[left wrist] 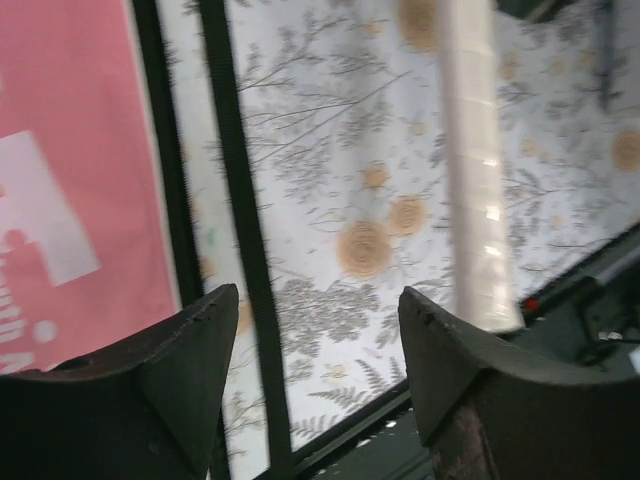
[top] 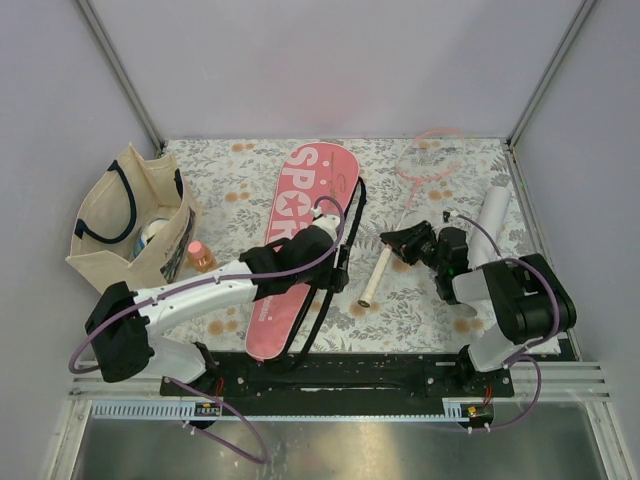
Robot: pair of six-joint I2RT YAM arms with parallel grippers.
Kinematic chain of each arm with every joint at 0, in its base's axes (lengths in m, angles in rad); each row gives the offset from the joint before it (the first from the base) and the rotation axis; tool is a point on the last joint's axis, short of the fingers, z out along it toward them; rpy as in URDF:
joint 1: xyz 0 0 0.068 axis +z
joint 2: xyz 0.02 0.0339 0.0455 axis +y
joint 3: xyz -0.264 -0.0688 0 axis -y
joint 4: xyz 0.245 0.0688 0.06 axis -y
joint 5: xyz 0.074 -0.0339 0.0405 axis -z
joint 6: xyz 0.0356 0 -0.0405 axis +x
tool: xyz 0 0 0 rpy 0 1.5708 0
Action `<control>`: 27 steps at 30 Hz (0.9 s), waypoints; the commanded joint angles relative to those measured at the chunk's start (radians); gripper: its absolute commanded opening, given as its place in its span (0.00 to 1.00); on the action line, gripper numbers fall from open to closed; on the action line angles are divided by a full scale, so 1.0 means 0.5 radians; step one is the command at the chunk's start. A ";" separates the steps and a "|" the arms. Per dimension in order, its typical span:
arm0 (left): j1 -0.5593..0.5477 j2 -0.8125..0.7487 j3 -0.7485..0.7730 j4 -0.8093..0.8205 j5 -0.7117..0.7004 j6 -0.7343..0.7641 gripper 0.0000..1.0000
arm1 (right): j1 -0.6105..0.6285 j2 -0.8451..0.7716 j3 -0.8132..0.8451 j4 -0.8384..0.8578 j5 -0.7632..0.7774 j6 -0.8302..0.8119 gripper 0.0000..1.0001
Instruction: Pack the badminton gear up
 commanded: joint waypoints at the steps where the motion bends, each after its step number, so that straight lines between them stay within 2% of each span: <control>1: 0.007 0.033 0.078 -0.312 -0.427 0.233 0.68 | -0.012 -0.273 -0.040 -0.087 -0.213 -0.162 0.00; 9: 0.010 0.321 0.085 -0.367 -0.541 0.331 0.68 | -0.012 -0.856 -0.147 -0.636 -0.259 -0.371 0.00; 18: 0.016 0.567 0.134 -0.376 -0.759 0.337 0.58 | -0.012 -1.295 -0.209 -1.048 -0.314 -0.472 0.00; 21: 0.016 0.616 0.134 -0.330 -0.759 0.352 0.47 | -0.009 -1.363 -0.242 -1.100 -0.342 -0.466 0.00; 24: 0.016 0.671 0.155 -0.327 -0.741 0.334 0.26 | -0.012 -1.415 -0.270 -1.100 -0.372 -0.436 0.00; 27: 0.016 0.662 0.158 -0.300 -0.695 0.313 0.00 | -0.009 -1.464 -0.267 -1.155 -0.427 -0.420 0.00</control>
